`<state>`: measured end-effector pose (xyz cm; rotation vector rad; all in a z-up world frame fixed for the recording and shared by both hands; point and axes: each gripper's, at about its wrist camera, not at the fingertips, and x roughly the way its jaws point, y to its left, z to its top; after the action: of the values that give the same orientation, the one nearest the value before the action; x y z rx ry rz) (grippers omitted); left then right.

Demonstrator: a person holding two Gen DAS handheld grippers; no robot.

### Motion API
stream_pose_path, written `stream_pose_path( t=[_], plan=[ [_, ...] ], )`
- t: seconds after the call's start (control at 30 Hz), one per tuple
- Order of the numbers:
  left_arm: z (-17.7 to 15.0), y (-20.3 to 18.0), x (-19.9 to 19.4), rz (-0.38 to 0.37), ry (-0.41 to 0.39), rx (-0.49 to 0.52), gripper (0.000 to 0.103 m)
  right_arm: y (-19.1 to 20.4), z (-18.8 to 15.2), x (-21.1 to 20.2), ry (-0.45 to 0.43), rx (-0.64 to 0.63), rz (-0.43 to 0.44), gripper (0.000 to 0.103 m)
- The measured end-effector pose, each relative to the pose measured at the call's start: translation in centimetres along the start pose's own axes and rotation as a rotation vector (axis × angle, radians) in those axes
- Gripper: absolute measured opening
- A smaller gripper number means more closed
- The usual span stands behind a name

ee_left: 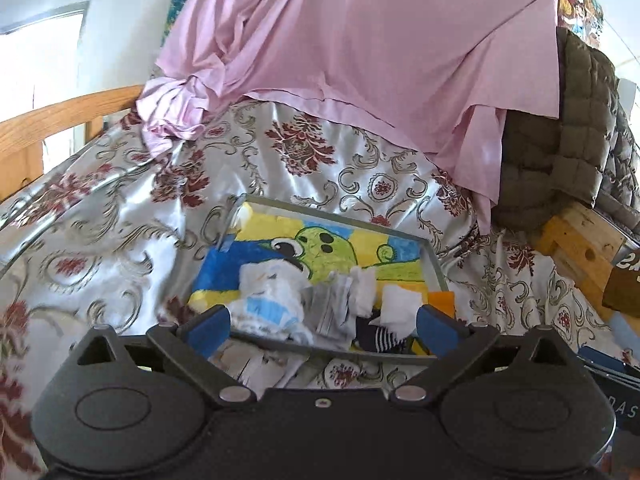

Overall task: Organize soft objects
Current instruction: 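Lift both open tools off the tray and move over the striped towel and pouch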

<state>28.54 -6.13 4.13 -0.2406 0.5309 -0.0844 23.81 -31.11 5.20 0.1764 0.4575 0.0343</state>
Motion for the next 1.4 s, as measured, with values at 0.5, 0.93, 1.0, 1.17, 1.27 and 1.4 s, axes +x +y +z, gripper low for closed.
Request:
stream_pose_path(
  t=[0.5,0.93,1.0,1.17,1.27,1.4],
  plan=[
    [-4.0,-0.1,-5.7,-0.008,-0.068,0.027,0.102,1.0,-3.8,-5.0,-0.031,0.012,-0.04,0.103],
    [-6.6,2.0,-8.5,0.008,-0.072,0.057,0.102,3.2,-6.5,-7.7,-0.017,-0.03,-0.041,0.103],
    [-6.8,2.5,-9.0,0.015,-0.075,0.057,0.102,3.5,-6.8,-8.1,-0.018,-0.036,-0.045,0.103],
    [-7.5,4.2,-10.3,0.045,-0.074,0.083,0.102,4.1,-7.5,-8.8,-0.014,-0.041,-0.049,0.103],
    [-8.1,5.4,-11.0,0.063,-0.065,0.084,0.102,4.6,-7.8,-9.1,-0.008,-0.058,-0.042,0.103],
    [-9.3,7.3,-11.7,0.077,-0.053,0.032,0.102,5.6,-8.2,-9.1,0.004,-0.1,-0.027,0.103]
  ],
)
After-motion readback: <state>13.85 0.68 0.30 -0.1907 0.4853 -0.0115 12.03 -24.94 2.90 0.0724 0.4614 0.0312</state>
